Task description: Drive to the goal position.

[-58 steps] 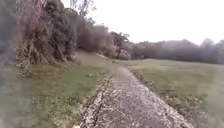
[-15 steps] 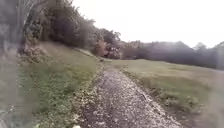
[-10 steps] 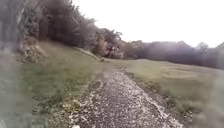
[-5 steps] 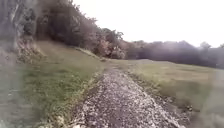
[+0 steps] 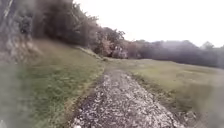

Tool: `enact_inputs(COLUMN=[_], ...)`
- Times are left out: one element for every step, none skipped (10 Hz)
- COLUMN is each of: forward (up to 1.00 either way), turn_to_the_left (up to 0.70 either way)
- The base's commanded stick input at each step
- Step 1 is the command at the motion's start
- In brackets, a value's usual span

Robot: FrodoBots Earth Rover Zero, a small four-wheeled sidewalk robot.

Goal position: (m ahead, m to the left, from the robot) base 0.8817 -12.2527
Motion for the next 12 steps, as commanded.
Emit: enact_inputs(forward=[1.0, 1.0, 1.0, 1.0, 1.0, 1.0, 1.0, 1.0, 1.0, 1.0, 1.0, 1.0], turn_to_the_left=[0.0, 0.0, 0.0, 0.0, 0.0, 0.0, 0.0, 0.0, -0.36, -0.25, -0.14, 0.0])
